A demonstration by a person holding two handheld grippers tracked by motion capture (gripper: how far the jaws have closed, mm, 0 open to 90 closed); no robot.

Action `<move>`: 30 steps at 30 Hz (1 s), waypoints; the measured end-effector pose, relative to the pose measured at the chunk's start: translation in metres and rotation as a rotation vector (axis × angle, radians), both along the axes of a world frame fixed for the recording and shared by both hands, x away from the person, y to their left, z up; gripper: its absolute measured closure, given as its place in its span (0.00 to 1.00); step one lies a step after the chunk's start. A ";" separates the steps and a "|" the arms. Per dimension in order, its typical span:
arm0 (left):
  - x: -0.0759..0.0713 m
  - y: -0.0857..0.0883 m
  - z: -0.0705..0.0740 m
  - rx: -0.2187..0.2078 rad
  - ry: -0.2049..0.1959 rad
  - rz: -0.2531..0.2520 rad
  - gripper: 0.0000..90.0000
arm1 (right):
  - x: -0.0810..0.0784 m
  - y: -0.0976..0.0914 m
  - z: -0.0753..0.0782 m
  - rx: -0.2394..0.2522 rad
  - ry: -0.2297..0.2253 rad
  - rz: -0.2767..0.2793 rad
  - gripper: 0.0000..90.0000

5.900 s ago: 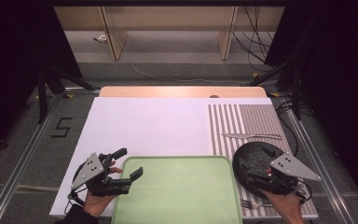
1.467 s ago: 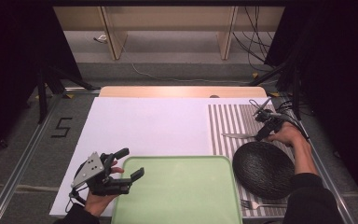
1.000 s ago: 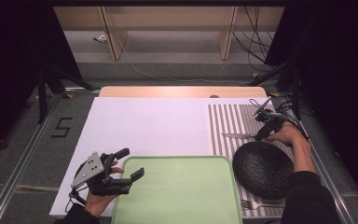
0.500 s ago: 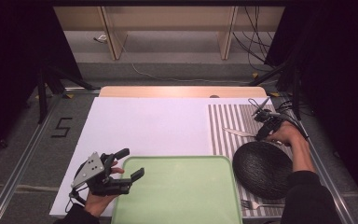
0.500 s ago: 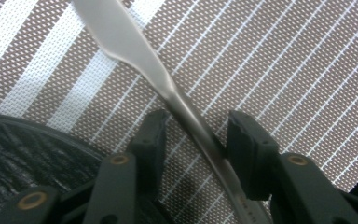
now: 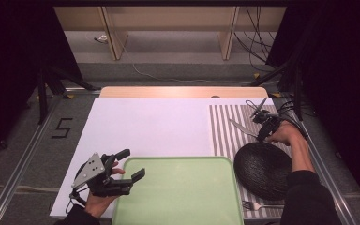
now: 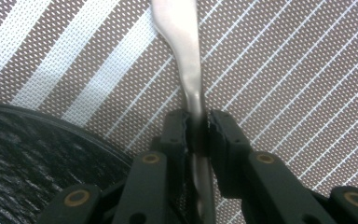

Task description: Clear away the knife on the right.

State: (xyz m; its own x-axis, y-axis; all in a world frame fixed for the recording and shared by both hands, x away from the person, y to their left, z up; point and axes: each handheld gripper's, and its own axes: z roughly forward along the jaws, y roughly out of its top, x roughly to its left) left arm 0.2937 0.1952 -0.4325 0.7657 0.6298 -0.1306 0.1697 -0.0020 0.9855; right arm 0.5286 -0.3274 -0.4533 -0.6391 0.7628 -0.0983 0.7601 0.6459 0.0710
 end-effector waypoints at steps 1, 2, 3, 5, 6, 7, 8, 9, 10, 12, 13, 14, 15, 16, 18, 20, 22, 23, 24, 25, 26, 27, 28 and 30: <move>0.000 0.000 0.000 -0.001 -0.001 0.000 0.16 | 0.000 0.000 0.000 0.000 -0.001 0.003 0.86; 0.000 0.000 0.000 -0.001 -0.001 0.000 0.16 | 0.000 0.000 0.000 0.001 -0.002 0.009 0.86; 0.000 0.000 0.000 -0.001 0.000 0.002 0.16 | 0.000 0.002 0.000 -0.003 0.003 0.001 0.87; 0.000 0.000 0.000 0.001 -0.001 0.002 0.16 | -0.001 0.004 0.000 -0.010 0.001 0.004 0.88; 0.000 0.000 0.000 0.001 -0.001 0.002 0.16 | -0.001 0.003 0.000 -0.014 -0.001 0.024 0.88; 0.000 0.000 0.000 -0.001 0.000 0.003 0.16 | -0.001 0.003 0.000 -0.023 0.003 0.035 0.88; 0.000 0.000 0.000 -0.001 0.000 0.003 0.16 | -0.001 0.005 0.000 -0.020 -0.005 0.023 0.89; 0.000 0.000 0.000 0.000 0.000 0.003 0.16 | -0.001 0.005 0.000 -0.024 0.000 0.033 0.89; 0.000 0.000 0.000 0.001 0.001 0.002 0.16 | -0.002 0.005 0.000 -0.031 -0.001 0.048 0.89; 0.000 0.000 0.000 0.001 0.001 0.003 0.16 | -0.002 0.006 0.000 -0.031 -0.003 0.048 0.89; 0.000 0.000 0.000 0.001 0.001 0.004 0.16 | -0.002 0.005 0.000 -0.031 -0.015 0.067 0.89; 0.001 0.000 0.000 0.002 0.001 0.004 0.16 | -0.004 0.005 0.000 -0.031 -0.015 0.073 0.89; 0.001 0.000 0.000 0.002 0.001 0.005 0.16 | -0.005 0.006 0.001 -0.045 -0.037 0.079 0.89; 0.000 0.000 0.000 0.002 0.002 0.005 0.16 | -0.005 0.005 0.001 -0.050 -0.045 0.082 0.89; 0.000 0.000 0.000 0.002 0.001 0.005 0.16 | -0.006 0.005 0.001 -0.047 -0.051 0.077 0.89; 0.000 0.000 0.000 0.003 0.001 0.004 0.16 | -0.006 0.003 0.003 -0.050 -0.064 0.092 0.89; 0.001 0.000 0.000 0.002 0.002 0.005 0.16 | -0.007 0.001 0.007 -0.053 -0.095 0.101 0.89; 0.000 0.000 0.000 0.002 0.001 0.005 0.16 | -0.007 -0.002 0.010 -0.056 -0.120 0.106 0.89; 0.000 0.000 0.000 0.002 0.001 0.005 0.16 | -0.008 -0.002 0.011 -0.062 -0.125 0.099 0.89; 0.000 0.000 0.000 0.003 0.001 0.005 0.16 | -0.008 -0.002 0.011 -0.062 -0.125 0.099 0.89; 0.000 0.000 0.000 0.003 0.002 0.006 0.16 | -0.009 -0.003 0.013 -0.074 -0.139 0.104 0.89; 0.000 -0.001 0.000 0.004 0.002 0.006 0.16 | -0.010 -0.005 0.016 -0.076 -0.159 0.103 0.89; 0.000 -0.001 0.000 0.004 0.001 0.006 0.16 | -0.010 -0.005 0.016 -0.076 -0.159 0.103 0.89; 0.001 -0.001 0.000 0.004 0.002 0.006 0.16 | -0.011 -0.007 0.020 -0.081 -0.166 0.119 0.89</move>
State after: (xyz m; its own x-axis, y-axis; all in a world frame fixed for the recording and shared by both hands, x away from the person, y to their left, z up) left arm 0.2943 0.1945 -0.4327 0.7614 0.6353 -0.1296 0.1719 -0.0051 0.9851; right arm 0.5171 -0.3342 -0.4332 -0.6941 0.6683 -0.2676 0.6605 0.7390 0.1325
